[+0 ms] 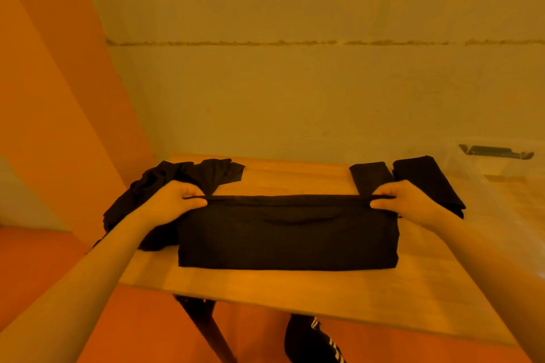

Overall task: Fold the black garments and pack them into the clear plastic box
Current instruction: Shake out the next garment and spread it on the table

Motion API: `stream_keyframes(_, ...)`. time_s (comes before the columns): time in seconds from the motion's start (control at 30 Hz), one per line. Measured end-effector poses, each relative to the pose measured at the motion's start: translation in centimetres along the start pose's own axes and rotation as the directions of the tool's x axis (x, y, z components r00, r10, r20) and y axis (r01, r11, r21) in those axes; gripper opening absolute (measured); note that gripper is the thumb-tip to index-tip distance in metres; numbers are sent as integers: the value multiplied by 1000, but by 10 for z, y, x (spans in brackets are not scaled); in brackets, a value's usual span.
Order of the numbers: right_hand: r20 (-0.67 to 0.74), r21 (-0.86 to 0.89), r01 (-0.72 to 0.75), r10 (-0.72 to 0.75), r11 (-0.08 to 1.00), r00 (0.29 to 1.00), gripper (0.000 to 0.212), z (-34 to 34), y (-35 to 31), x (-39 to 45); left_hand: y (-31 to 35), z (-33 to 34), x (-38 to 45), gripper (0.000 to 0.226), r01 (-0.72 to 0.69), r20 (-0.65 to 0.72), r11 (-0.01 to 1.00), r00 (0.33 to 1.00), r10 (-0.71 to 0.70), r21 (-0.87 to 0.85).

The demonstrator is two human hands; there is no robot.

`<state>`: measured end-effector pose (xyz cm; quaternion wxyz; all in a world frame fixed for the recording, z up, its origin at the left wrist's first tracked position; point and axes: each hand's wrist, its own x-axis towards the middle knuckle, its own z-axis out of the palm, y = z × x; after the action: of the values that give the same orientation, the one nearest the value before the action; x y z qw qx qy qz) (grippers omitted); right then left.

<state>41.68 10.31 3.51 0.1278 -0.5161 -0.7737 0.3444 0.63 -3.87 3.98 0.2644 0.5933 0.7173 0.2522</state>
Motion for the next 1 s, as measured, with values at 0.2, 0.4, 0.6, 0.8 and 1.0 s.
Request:
stream_keyframes(0.2,-249,-331,-194,113,924,962,38,20,10,62,-12,27,60,38,171,-269,936,959,-88,306)
stream_keyframes(0.4,9,-458,222,-245,861,969,61,113,-9,30,7,142,13,73,-149,-62,875,978,199,460)
stream_keyframes(0.6,32,-562,129,-134,817,990,114,122,34,26,-47,135,22,112,-2,-85,832,995,59,555)
stream_keyframes(0.8,24,-559,55,-50,827,998,109,118,36,-3,-57,125,-4,99,52,-90,811,996,1,583)
stream_keyframes(1.0,20,-556,7,5,831,1000,115,123,37,-51,-58,135,-30,87,-21,-44,810,997,57,585)
